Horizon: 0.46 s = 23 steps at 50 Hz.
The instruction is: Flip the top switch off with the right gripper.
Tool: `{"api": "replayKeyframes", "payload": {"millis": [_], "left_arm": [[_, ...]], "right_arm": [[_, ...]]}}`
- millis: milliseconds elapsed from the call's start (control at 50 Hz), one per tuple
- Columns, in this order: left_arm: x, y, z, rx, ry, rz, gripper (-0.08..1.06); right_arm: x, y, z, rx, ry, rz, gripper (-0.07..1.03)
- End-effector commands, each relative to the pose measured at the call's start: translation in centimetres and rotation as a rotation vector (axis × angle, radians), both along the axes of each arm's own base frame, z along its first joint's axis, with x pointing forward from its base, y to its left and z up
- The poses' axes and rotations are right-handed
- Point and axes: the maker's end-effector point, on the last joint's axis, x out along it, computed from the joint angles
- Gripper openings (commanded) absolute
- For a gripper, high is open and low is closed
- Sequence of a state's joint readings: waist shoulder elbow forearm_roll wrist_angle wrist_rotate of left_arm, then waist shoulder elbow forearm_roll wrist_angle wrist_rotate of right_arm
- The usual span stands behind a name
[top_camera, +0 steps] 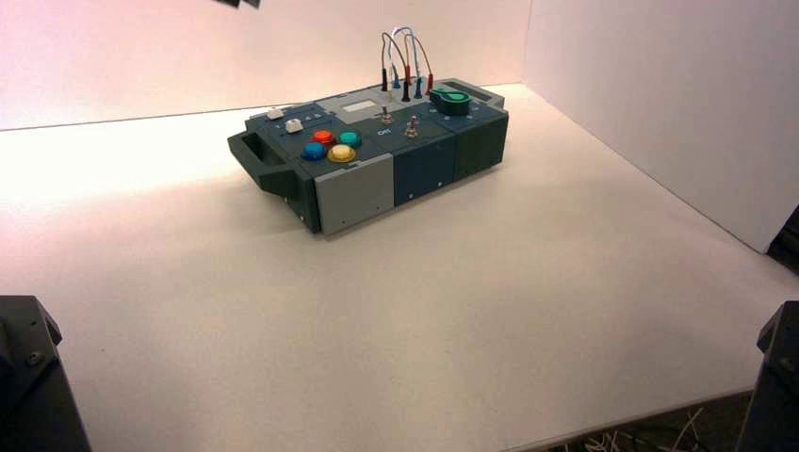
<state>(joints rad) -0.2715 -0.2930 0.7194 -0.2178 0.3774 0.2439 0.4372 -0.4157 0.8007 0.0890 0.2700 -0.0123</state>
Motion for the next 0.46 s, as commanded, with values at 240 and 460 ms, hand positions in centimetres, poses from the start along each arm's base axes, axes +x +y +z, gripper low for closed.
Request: {"api": "replayKeyframes", "payload": {"millis": [240,460], "left_arm": [[0.0,0.4,0.9,-0.006,-0.097,0.012,0.38],[-0.2,0.5,0.7,-0.011,-0.104,0.019,0.38]], "right_arm": [[-0.7,-0.4,0.4,0.033,-0.010,-0.017,0.24],[-1.6,-0.5,0.0,0.061,0.025,-0.031,0.24]]}}
